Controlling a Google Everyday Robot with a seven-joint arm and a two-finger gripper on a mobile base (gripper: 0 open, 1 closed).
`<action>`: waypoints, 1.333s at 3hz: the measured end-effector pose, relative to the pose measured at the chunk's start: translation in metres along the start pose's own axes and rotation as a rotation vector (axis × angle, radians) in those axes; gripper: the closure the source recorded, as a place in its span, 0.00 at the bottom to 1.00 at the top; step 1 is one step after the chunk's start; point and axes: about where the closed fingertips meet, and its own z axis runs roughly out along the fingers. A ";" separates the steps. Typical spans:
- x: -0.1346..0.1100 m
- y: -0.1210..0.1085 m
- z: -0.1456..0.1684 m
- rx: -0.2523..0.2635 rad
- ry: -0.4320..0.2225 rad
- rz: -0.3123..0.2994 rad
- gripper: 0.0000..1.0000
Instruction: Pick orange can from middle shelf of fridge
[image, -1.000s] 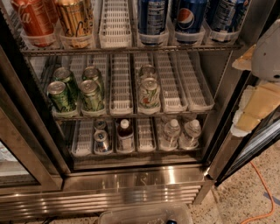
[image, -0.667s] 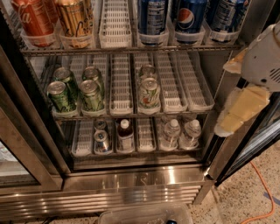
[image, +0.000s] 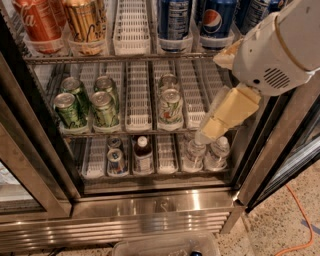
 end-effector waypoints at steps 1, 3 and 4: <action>0.000 0.000 0.000 0.000 0.000 0.000 0.00; -0.043 -0.009 0.036 0.025 -0.173 0.101 0.00; -0.075 -0.017 0.056 0.059 -0.285 0.148 0.00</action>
Offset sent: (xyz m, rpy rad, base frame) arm 0.0304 0.0285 -0.0034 0.1939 -0.0081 -0.0759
